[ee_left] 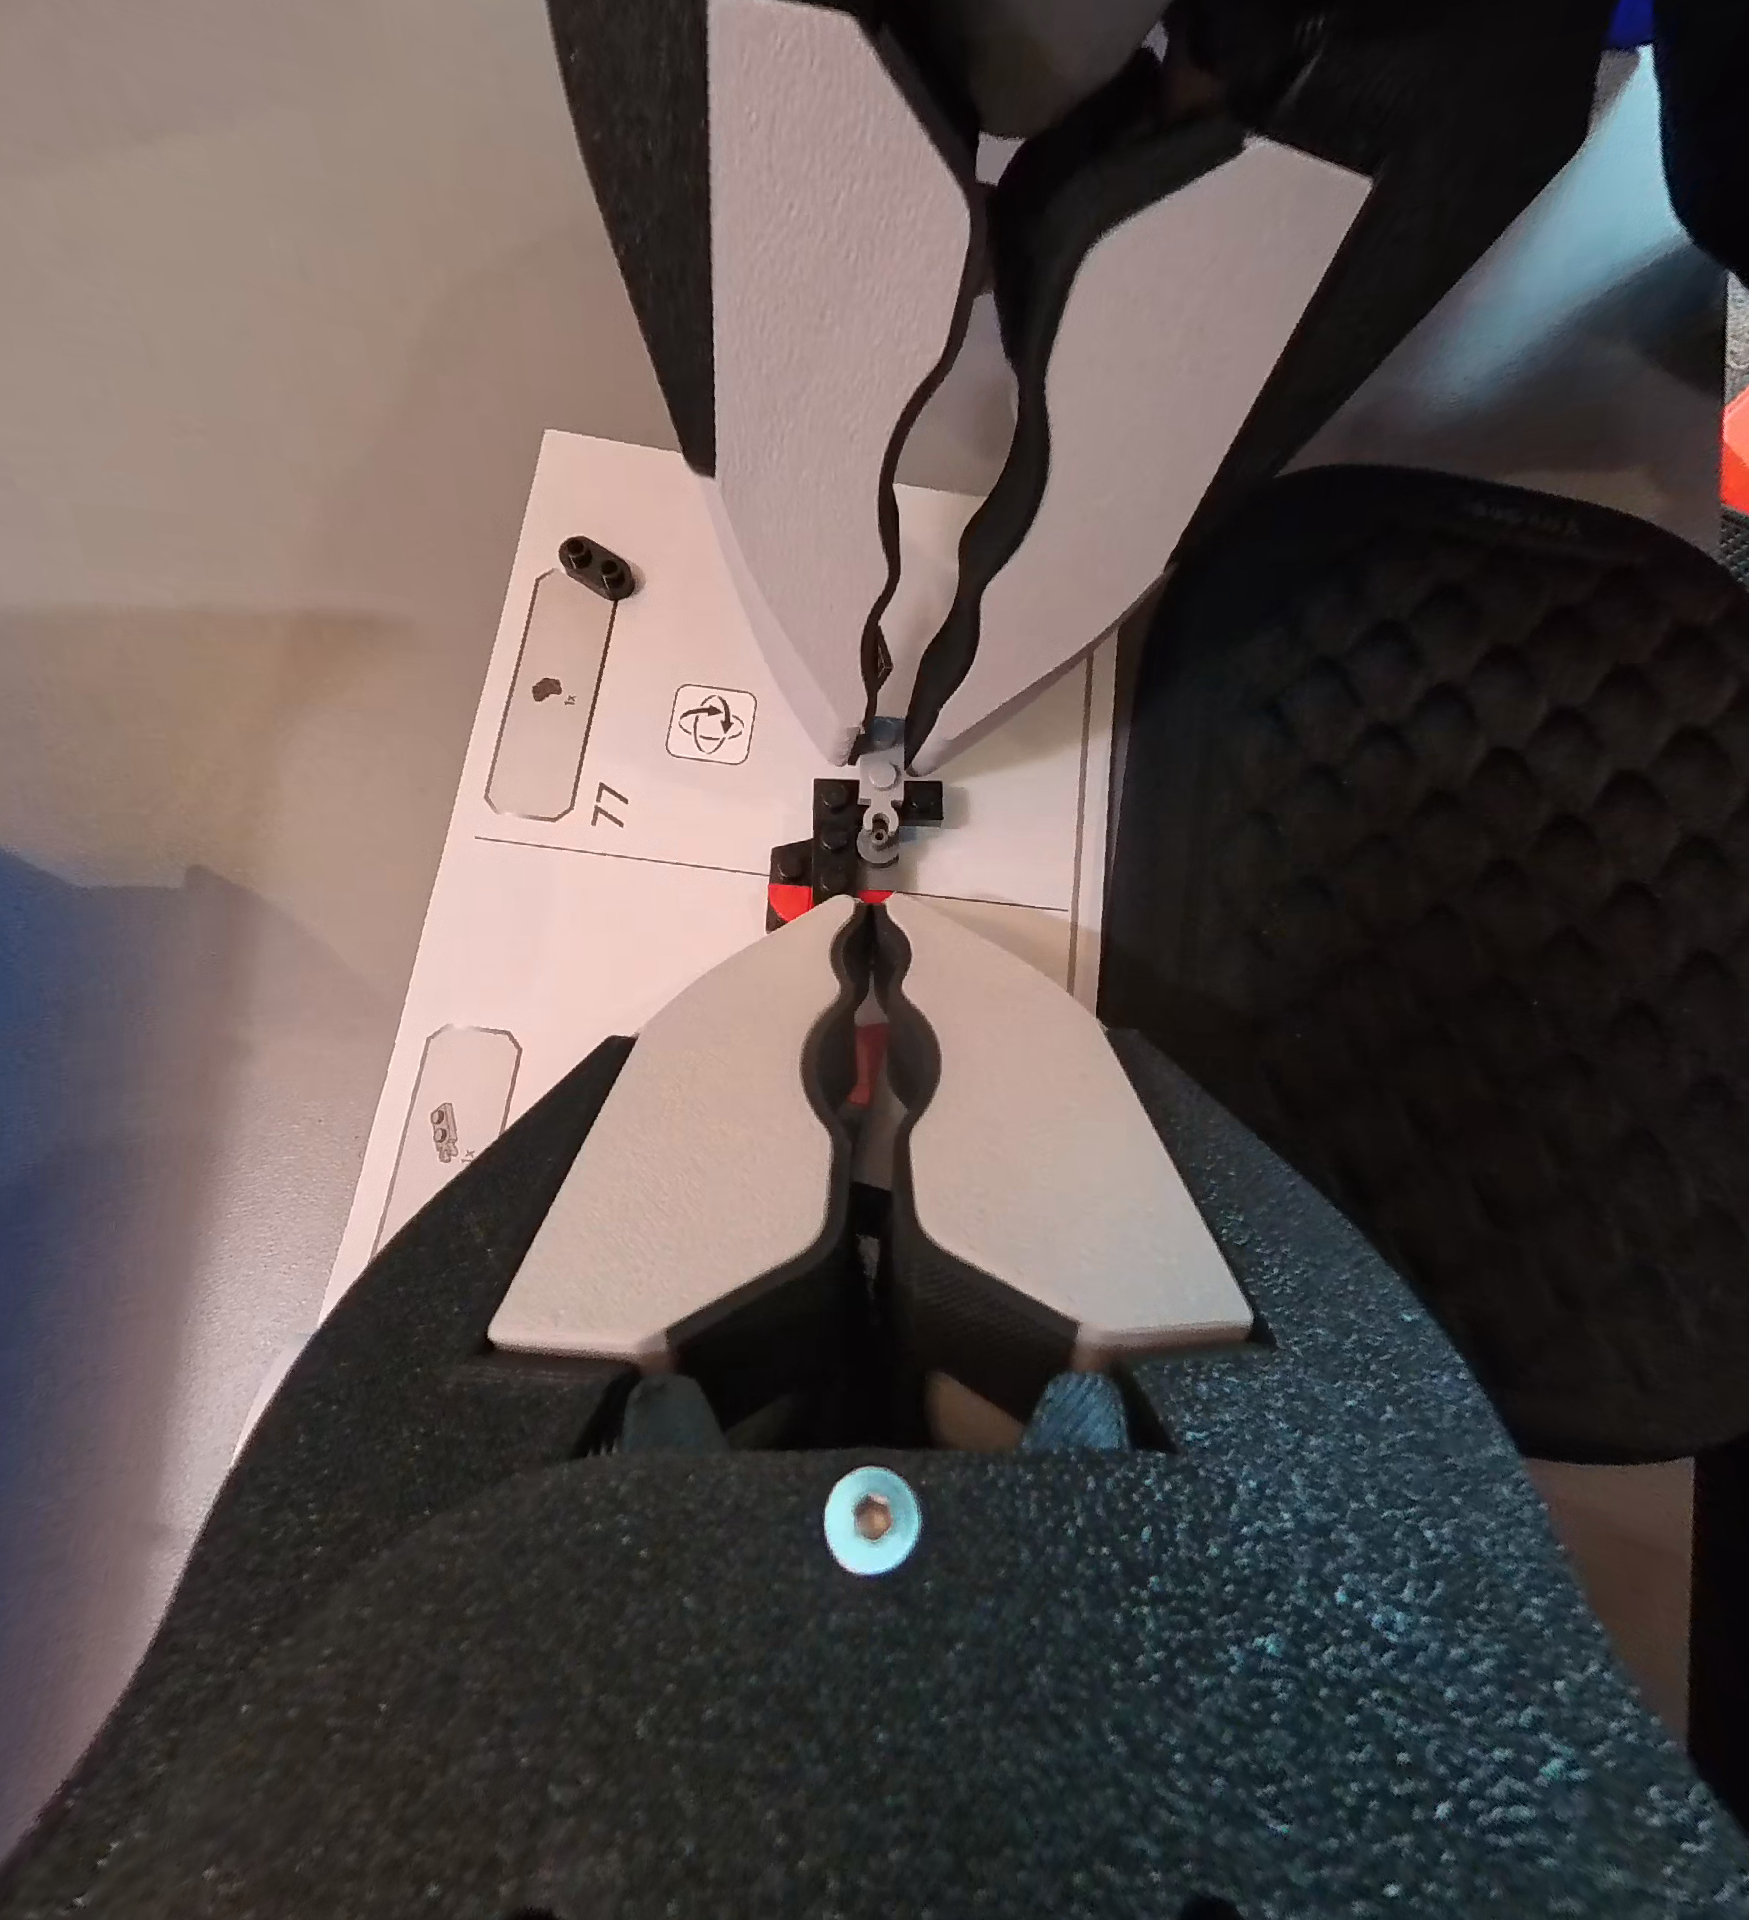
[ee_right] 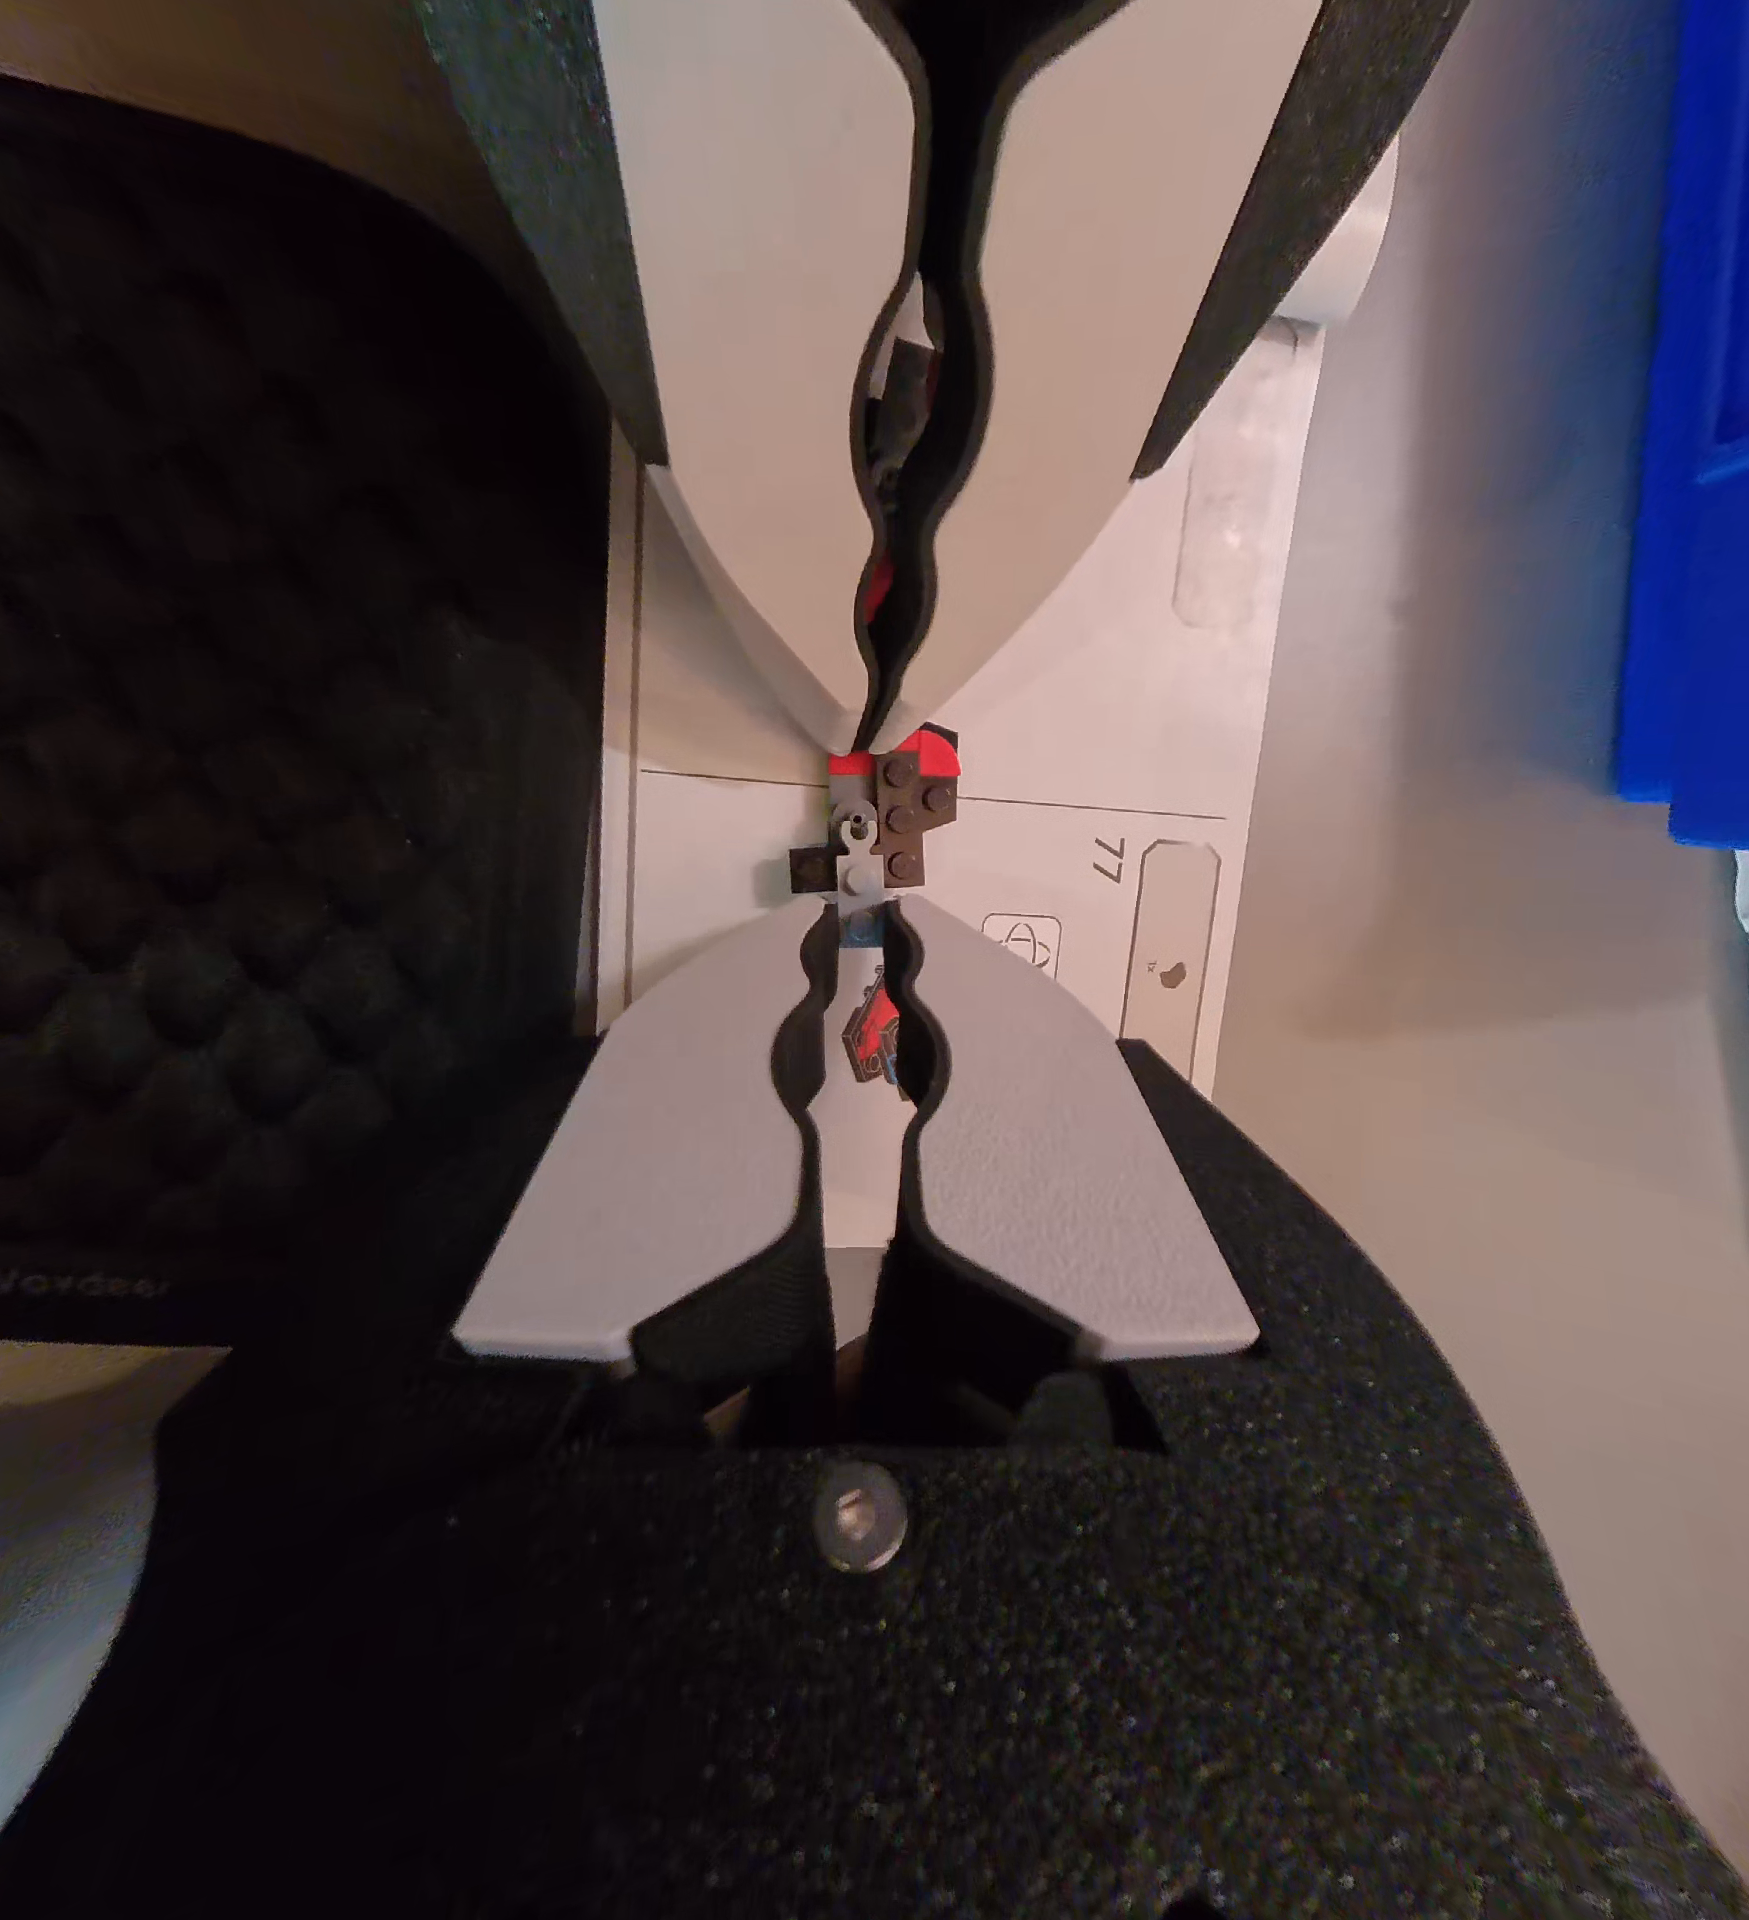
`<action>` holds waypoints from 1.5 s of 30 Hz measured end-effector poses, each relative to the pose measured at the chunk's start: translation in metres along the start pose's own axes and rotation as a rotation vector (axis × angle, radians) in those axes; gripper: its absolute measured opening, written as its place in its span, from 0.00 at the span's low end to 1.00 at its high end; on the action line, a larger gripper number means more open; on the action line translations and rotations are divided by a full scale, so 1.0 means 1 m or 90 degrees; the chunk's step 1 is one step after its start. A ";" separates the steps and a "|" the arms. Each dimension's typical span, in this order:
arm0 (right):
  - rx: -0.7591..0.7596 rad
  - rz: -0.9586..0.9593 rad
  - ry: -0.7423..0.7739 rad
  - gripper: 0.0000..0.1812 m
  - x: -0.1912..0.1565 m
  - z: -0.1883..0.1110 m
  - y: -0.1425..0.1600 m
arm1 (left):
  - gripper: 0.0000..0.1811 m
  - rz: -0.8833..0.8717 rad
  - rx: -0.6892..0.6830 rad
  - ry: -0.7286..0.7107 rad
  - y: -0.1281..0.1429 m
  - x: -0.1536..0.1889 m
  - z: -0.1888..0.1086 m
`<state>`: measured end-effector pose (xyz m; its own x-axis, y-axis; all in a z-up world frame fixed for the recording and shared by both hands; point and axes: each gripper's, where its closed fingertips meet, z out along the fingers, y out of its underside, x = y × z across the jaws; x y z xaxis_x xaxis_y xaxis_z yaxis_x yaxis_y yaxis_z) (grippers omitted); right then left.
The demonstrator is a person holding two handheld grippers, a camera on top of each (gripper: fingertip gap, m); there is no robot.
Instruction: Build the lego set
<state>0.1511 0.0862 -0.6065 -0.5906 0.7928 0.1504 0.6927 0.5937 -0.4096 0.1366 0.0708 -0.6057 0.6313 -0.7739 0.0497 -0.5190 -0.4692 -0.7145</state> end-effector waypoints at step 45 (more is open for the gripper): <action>-0.068 0.009 -0.048 0.05 -0.001 0.000 -0.001 | 0.08 0.041 0.057 0.006 -0.013 0.009 0.000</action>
<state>0.1513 0.0851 -0.6062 -0.6070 0.7911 0.0756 0.7391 0.5969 -0.3123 0.1494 0.0700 -0.5957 0.5926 -0.8054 0.0087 -0.5038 -0.3791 -0.7762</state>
